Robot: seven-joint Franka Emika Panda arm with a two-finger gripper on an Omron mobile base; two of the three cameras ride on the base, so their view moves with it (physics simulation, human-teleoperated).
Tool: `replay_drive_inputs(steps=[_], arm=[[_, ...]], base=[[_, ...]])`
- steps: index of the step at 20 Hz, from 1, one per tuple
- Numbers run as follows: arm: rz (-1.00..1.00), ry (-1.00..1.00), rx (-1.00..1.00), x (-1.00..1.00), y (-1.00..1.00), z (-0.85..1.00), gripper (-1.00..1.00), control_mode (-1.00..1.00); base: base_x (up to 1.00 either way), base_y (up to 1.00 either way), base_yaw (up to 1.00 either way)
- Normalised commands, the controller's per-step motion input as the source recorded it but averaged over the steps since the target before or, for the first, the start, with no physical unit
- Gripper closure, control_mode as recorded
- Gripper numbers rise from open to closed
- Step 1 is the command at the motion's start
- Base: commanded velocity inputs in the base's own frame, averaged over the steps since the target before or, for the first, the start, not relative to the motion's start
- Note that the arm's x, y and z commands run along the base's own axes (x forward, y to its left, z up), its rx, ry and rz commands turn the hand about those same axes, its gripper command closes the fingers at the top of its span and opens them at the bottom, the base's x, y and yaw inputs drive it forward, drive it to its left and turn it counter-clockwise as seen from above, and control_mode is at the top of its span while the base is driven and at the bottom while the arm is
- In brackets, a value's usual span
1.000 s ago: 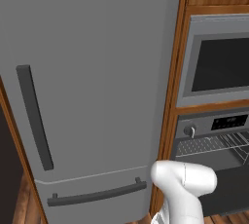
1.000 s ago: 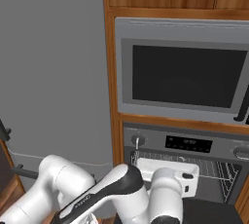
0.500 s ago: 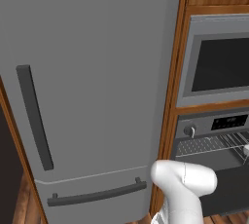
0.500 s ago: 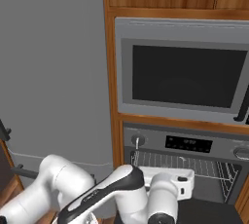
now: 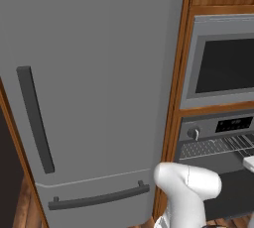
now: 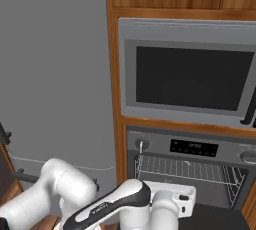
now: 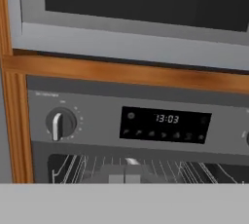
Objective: Take the fish from the oven and place it on the plate on the counter.
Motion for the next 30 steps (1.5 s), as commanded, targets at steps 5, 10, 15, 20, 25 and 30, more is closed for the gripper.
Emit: replay_drive_inputs(steps=[5, 10, 15, 20, 25, 30], arm=[[0.00, 0.00, 0.03, 0.24, -0.05, -0.21, 1.00, -1.00], [0.00, 0.02, 0.02, 0.48, -0.12, 0.00, 1.00, -1.00], [0.01, 0.01, 0.00, 0.49, -0.03, -0.05, 1.00, -1.00], [0.02, 0.05, 0.00, 0.24, 0.00, -0.40, 1.00, -1.00], [0.03, 0.07, 0.00, 0.17, 0.00, -0.27, 1.00, -1.00], [0.01, 0.00, 0.00, 0.26, -0.05, -0.18, 1.00, -1.00]], base=[[0.00, 0.00, 0.00], [0.00, 0.00, 0.00], [0.00, 0.00, 0.00], [0.00, 0.00, 0.00], [0.00, 0.00, 0.00], [0.00, 0.00, 0.00]])
